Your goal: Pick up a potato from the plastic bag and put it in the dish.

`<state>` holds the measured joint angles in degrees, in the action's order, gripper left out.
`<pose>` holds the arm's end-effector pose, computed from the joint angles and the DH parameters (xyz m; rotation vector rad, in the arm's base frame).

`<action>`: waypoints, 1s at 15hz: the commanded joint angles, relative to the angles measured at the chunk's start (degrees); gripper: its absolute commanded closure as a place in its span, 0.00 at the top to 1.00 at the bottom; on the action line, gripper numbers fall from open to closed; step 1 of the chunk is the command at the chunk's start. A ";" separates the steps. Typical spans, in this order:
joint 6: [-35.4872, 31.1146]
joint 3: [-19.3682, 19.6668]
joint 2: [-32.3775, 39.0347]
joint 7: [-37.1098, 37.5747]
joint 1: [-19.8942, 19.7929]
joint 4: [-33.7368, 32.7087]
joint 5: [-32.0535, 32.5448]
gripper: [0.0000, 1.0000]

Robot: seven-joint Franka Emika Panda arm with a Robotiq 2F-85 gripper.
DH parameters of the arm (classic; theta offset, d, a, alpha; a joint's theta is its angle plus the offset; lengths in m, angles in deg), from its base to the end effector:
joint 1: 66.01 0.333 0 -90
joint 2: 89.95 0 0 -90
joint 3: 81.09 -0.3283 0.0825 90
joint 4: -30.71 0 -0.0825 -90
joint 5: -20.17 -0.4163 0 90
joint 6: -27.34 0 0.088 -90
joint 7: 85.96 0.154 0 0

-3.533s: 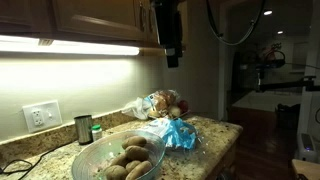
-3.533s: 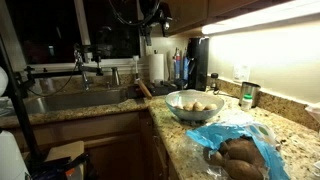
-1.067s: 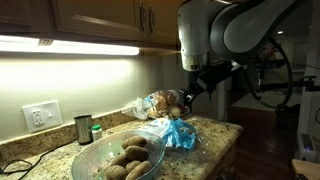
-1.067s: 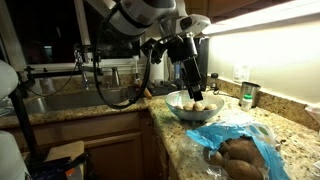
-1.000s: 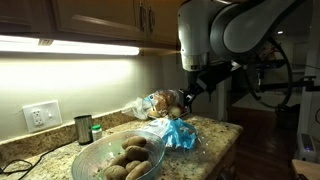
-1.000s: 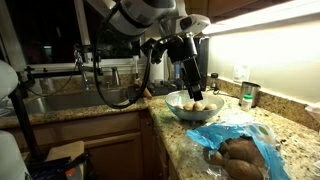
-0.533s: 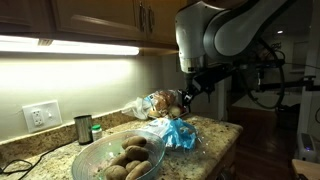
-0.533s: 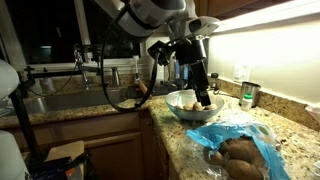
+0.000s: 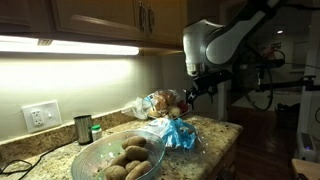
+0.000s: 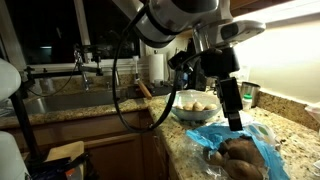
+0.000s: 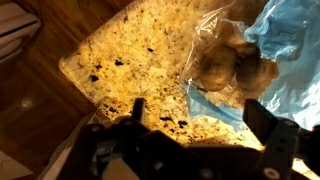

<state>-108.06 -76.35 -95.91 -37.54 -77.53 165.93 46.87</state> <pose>0.5027 -0.1676 0.3282 2.6057 -1.1197 0.2785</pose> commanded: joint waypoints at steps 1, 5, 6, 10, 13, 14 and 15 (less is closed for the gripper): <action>-5.72 3.48 4.79 -6.88 -0.47 -2.36 -7.41 1.00; -6.92 5.29 10.34 -19.70 -0.14 -6.20 -21.47 1.00; -6.19 5.41 11.78 -22.49 -0.14 -7.44 -24.29 1.00; -4.00 5.46 15.86 -29.89 -0.25 -11.34 -31.49 1.00; -2.29 5.48 18.15 -31.91 -0.18 -13.46 -33.30 1.00; -1.68 5.46 19.04 -32.36 -0.10 -14.27 -33.45 1.00; -0.99 5.49 19.70 -32.43 -0.05 -14.91 -33.56 1.00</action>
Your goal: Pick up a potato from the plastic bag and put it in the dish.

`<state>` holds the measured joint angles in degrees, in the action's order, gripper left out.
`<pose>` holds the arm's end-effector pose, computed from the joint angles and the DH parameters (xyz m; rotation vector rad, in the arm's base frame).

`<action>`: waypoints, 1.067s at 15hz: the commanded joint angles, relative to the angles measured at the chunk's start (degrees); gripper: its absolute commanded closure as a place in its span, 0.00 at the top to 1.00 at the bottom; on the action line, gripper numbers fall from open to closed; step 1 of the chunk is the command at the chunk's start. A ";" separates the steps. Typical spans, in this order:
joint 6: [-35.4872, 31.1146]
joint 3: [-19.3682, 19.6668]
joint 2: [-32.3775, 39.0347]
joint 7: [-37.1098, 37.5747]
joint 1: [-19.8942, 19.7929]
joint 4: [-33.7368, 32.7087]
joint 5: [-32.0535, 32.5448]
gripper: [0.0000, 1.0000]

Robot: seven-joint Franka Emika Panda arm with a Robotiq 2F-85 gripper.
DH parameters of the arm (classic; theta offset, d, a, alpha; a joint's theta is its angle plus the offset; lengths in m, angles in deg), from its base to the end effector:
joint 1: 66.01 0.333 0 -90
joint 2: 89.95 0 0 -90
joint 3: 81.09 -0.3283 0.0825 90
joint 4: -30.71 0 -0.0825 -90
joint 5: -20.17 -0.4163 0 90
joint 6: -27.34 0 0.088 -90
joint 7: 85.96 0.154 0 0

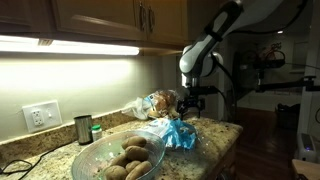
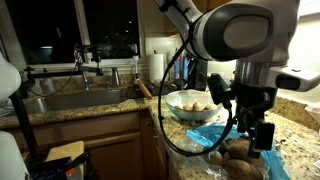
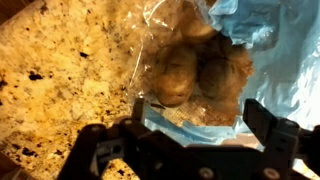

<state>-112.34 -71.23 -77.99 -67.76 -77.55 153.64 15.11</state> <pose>0.5621 -0.2177 0.2574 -2.8993 1.1426 -0.1376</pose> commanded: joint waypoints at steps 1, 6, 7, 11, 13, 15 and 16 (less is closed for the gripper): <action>4.14 0.32 2.57 -2.31 -0.03 -3.36 -2.02 1.00; 6.67 0.70 5.32 -1.45 0.19 -5.66 -1.12 1.00; 6.79 0.76 5.64 -1.40 0.19 -5.86 -1.02 1.00; 7.46 1.55 6.88 -0.80 0.16 -6.32 -0.15 1.00; 7.83 2.24 7.24 -0.04 0.32 -6.29 0.64 1.00; 7.99 2.83 7.29 0.38 0.50 -6.18 1.25 1.00; 7.83 3.15 7.20 0.77 0.71 -6.03 1.77 1.00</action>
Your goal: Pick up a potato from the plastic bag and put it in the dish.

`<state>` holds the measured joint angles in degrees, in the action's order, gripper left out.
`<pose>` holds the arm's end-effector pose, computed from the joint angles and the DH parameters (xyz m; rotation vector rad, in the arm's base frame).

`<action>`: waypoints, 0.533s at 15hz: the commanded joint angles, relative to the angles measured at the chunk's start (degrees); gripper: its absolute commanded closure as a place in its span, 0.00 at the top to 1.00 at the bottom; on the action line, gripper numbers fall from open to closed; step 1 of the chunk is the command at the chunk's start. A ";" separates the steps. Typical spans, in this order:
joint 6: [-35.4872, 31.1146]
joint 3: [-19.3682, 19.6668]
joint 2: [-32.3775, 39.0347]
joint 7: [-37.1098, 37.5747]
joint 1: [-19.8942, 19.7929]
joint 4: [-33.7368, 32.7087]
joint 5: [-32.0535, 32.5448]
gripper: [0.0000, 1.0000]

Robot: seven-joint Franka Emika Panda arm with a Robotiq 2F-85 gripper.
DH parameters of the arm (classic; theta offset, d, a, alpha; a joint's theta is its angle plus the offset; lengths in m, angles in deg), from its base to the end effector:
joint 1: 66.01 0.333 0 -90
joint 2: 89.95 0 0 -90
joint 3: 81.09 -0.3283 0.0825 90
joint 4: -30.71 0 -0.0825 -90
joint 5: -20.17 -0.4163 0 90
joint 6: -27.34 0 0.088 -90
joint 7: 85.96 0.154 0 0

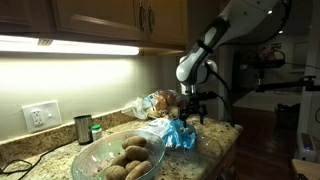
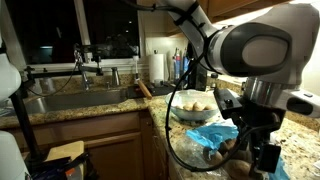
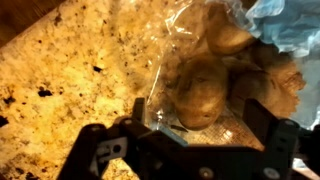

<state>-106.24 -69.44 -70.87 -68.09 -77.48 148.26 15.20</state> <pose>0.5639 -0.2371 0.2159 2.9099 -1.1746 -0.0705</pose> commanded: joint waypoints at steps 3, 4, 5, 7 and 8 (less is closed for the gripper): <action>1.25 1.63 -0.12 0.97 0.79 -0.34 2.18 1.00; 1.19 1.60 -0.13 0.86 0.79 -0.30 2.20 1.00; 1.17 1.52 -0.04 0.76 0.80 -0.29 2.18 1.00; 1.11 1.44 0.23 0.74 0.91 -0.32 2.25 1.00; 1.07 1.38 0.39 0.70 0.99 -0.30 2.31 1.00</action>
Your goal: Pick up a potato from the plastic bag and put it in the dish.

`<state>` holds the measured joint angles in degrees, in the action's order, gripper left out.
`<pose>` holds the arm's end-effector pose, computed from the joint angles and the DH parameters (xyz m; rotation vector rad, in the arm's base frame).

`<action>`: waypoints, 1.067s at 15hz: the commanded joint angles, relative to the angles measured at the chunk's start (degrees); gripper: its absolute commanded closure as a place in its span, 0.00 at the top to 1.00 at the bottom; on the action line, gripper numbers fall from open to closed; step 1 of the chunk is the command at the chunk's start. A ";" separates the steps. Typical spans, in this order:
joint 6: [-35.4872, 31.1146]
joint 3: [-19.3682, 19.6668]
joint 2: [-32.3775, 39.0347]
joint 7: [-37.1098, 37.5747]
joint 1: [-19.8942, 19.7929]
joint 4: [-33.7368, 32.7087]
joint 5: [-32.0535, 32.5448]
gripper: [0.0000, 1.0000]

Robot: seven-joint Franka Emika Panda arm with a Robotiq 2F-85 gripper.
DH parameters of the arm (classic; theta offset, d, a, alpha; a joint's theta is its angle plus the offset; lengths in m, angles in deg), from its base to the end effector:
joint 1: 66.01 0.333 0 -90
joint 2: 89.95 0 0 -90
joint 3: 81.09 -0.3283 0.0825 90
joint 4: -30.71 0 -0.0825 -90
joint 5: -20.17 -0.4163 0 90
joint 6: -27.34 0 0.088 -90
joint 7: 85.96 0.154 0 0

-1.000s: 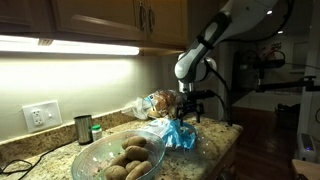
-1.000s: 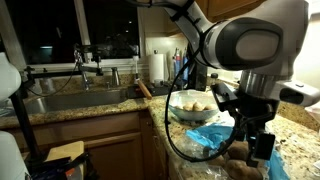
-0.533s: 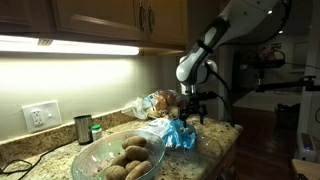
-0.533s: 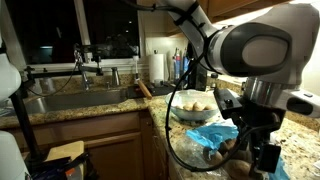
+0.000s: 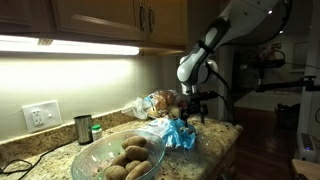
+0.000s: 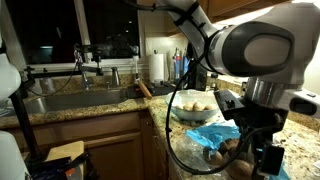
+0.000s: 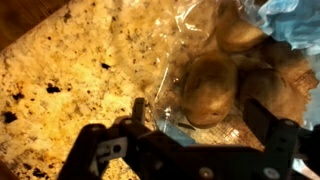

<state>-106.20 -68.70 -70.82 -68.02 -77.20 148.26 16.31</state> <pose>0.5614 -0.2426 0.2158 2.8962 -1.1606 -0.0730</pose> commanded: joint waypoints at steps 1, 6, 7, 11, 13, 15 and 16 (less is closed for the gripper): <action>0.87 0.65 0.53 0.72 0.81 -0.27 1.31 1.00; -0.17 0.89 2.72 1.15 1.25 -1.00 2.13 1.00; -0.13 0.91 3.06 1.09 1.23 -1.20 2.18 1.00; -0.43 1.02 4.01 0.81 1.09 -1.76 2.07 1.00; -0.51 1.00 4.29 0.65 1.05 -2.15 2.04 1.00; -0.39 0.99 4.59 0.56 0.94 -2.58 1.90 1.00; -0.40 0.97 4.78 0.52 0.91 -2.78 1.84 1.00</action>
<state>-106.42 -68.57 -66.87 -67.99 -76.62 146.37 17.33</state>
